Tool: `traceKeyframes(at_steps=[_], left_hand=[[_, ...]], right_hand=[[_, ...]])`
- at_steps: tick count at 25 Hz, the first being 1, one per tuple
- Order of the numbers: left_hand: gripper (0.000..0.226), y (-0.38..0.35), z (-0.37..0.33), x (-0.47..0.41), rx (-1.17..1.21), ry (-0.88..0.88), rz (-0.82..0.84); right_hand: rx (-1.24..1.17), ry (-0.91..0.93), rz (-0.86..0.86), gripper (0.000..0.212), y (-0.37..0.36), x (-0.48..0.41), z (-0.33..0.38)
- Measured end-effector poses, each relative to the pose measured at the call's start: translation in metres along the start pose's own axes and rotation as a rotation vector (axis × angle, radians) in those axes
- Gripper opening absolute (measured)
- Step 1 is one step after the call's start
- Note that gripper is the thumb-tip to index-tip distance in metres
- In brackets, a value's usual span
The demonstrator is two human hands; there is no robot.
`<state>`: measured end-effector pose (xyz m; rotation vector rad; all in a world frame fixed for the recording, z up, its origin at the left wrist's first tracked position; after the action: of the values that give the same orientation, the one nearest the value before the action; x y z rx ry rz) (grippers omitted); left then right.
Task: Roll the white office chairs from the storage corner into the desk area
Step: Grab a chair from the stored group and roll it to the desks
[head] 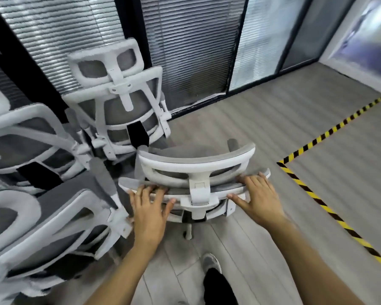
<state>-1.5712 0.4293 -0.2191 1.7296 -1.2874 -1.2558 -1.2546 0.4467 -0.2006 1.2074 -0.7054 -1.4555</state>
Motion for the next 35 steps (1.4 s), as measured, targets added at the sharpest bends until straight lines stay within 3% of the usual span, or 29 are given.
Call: traceKeyframes(at_steps=[6,12,18,24,29,35], left_hand=[[0.040,-0.013,-0.071,0.022,0.109,-0.293,0.068],[0.037,-0.049,-0.210,0.060,0.269,-0.558,0.146],[0.043,-0.093,-0.388,0.114,0.403,-0.821,0.247],[0.042,-0.142,-0.588,0.184,0.545,-0.968,0.365],[0.044,-0.180,-0.755,0.238,0.609,-1.064,0.435],[0.046,-0.229,-0.947,0.311,0.662,-1.159,0.404]], right_hand=[[0.056,-0.262,-0.166,0.057,0.055,0.120,-0.033],[0.154,-0.558,-0.346,0.054,0.119,0.242,-0.107],[0.247,-0.830,-0.482,0.055,0.184,0.364,-0.201],[0.258,-1.034,-0.587,0.058,0.263,0.475,-0.331],[0.277,-1.157,-0.611,0.071,0.327,0.546,-0.448],[0.301,-1.226,-0.643,0.076,0.406,0.627,-0.598]])
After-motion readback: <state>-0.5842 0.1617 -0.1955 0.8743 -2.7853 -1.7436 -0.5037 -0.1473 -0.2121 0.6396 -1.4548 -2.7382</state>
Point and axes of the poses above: each hand's wrist, its own x-axis away from the middle knuckle, its own y-axis out of the back of the hand, z = x × y, the point moved 7 cm from there along -x, towards the middle knuckle, and after that the axes turned 8 degrees about -z, right-handed, at the moved point
